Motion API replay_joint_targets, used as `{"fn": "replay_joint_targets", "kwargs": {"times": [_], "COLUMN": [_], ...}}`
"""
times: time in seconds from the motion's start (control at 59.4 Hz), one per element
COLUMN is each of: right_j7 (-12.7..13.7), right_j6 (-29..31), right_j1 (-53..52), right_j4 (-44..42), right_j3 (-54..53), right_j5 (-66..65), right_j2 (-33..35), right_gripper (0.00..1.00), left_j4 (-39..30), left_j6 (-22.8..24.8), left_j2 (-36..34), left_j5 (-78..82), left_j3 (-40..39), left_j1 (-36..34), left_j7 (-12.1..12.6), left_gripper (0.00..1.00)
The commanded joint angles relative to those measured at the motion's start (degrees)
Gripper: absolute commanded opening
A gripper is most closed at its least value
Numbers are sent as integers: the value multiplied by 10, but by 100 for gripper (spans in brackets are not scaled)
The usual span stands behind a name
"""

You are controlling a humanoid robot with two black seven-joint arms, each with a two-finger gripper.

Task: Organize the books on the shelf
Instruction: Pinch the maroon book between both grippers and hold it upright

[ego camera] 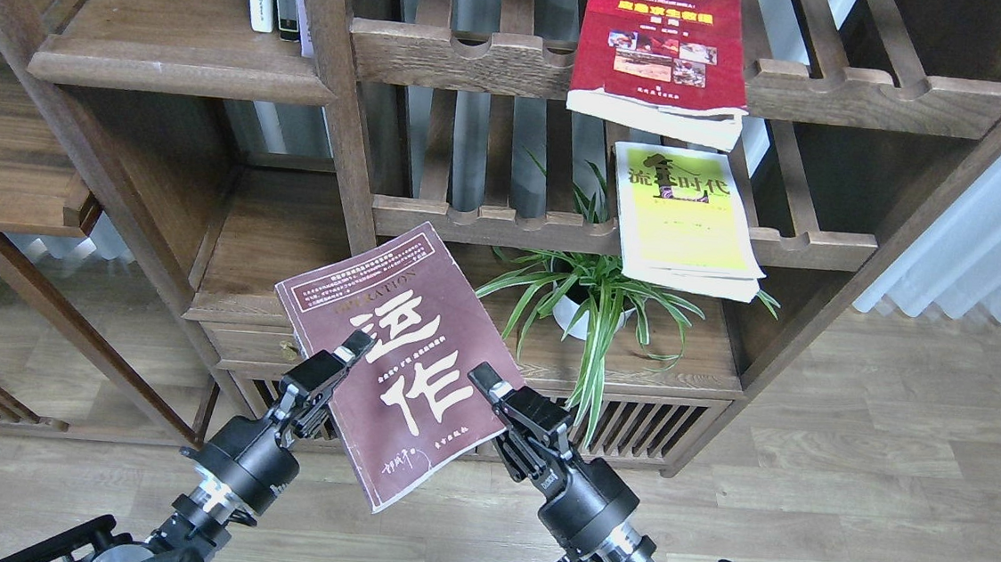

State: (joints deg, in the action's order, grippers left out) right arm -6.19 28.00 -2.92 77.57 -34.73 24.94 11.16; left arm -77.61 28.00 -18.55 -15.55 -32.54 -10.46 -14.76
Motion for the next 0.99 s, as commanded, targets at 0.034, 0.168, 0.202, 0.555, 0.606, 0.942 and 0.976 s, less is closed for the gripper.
{"fn": "replay_joint_targets", "kwargs": {"times": [0.034,0.168,0.202,0.555,0.606,0.942,0.976], "right_j7": [0,-1,-1,-1,-1,-1,-1], "right_j6": [0,0,0,0,0,0,0], "right_j1": [-1,-2,-2,-6,-6,-11,-12], "right_j4": [-1,-1,-1,-18,-20,-25,-27], "right_j3": [-5,-9,-9,-13,-13,-13,-13], "right_j5": [0,0,0,0,-1,-8,-8], "right_j2": [0,0,0,-1,-2,-4,-4], "right_gripper": [8,8,8,11,12,56,58], "left_j4": [-2,-2,-2,-2,-1,5,5], "left_j6": [0,0,0,0,0,0,0], "left_j2": [-3,-4,-4,-22,-24,-30,-29], "left_j5": [3,3,3,3,3,3,3], "left_j3": [9,9,9,10,10,8,8], "left_j1": [2,2,2,6,6,7,7], "left_j7": [2,2,2,3,3,2,2], "left_gripper": [10,10,10,10,10,10,10]}}
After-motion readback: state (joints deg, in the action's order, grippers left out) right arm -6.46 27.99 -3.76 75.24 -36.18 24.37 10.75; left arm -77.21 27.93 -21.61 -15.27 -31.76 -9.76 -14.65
